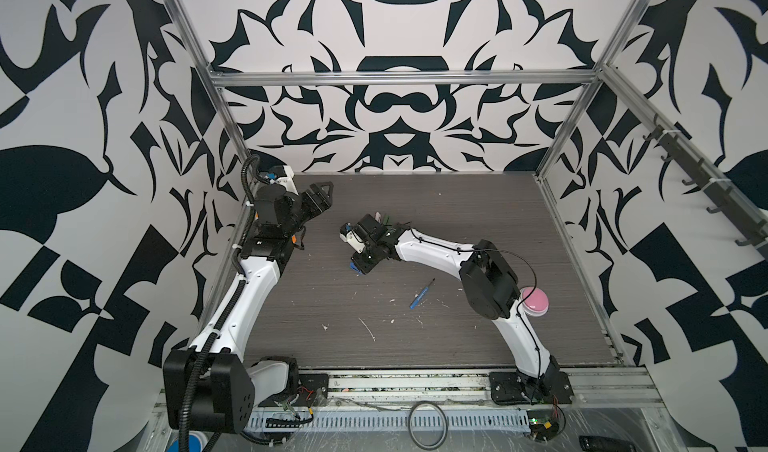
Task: Insert the pens into the pen caps
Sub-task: 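Lower the right gripper around the blue cap and close on it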
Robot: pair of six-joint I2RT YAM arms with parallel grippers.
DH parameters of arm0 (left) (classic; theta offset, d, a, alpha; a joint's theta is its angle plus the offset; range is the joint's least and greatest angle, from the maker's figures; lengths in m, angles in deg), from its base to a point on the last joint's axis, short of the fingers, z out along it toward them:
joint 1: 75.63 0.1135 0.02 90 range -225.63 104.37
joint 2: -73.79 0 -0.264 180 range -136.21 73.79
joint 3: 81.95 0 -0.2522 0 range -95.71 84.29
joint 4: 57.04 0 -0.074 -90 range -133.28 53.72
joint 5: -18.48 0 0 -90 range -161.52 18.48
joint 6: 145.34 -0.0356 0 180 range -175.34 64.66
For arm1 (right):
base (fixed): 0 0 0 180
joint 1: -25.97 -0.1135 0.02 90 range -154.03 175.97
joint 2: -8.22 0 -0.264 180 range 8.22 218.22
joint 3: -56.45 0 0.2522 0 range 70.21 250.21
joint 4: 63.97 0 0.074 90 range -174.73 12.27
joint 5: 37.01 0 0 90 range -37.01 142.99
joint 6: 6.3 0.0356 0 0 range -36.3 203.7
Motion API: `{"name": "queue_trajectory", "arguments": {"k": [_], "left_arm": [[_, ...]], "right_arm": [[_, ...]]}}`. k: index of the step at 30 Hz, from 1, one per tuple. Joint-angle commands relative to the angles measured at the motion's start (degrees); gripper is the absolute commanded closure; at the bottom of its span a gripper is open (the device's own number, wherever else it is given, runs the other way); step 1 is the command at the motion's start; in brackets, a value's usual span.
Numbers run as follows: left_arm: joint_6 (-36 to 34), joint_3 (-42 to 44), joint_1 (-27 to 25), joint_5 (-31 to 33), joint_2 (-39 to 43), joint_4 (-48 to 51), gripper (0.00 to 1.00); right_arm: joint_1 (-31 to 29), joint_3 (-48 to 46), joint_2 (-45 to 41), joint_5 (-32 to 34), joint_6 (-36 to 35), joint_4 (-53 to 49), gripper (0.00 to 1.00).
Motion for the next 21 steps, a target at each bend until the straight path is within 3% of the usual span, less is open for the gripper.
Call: {"name": "queue_trajectory", "arguments": {"k": [1, 9, 21], "left_arm": [[0.31, 0.58, 0.26, -0.79, -0.02, -2.03, 0.19], [0.29, 0.53, 0.27, -1.29, -0.16, -2.16, 0.19], [0.31, 0.43, 0.27, -1.39, -0.38, -2.13, 0.19]], "right_arm": [[-0.18, 1.27, -0.71, 1.25, 1.52, 1.82, 0.71], [-0.21, 5.2, 3.24, 1.39, -0.57, -1.26, 0.7], [-0.85, 3.84, 3.4, 2.42, -0.83, -1.91, 0.76]]}}
